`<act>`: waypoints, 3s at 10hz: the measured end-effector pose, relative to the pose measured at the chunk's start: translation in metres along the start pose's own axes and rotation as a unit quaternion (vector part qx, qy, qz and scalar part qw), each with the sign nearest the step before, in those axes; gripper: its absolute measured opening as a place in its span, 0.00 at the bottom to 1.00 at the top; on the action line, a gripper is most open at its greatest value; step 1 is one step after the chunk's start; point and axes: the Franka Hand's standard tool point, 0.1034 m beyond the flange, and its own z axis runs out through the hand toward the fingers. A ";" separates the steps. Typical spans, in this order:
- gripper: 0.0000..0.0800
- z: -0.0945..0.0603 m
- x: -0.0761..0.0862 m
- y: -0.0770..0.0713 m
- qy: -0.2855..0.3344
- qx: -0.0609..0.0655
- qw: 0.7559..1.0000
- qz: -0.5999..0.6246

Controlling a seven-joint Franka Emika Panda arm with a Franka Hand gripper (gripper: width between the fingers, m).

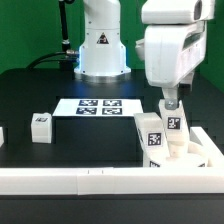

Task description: Assemble stool

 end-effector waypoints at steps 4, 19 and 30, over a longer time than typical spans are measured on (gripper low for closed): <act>0.81 0.012 -0.004 -0.005 -0.014 -0.003 0.994 -0.113; 0.42 0.022 -0.004 -0.016 -0.016 0.015 0.929 0.369; 0.42 0.023 0.010 -0.024 0.003 0.054 0.484 0.873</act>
Offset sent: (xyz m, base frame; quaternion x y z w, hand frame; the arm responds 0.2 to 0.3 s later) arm -0.0090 0.0068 -0.0115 0.0100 -0.0036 -0.0678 0.9976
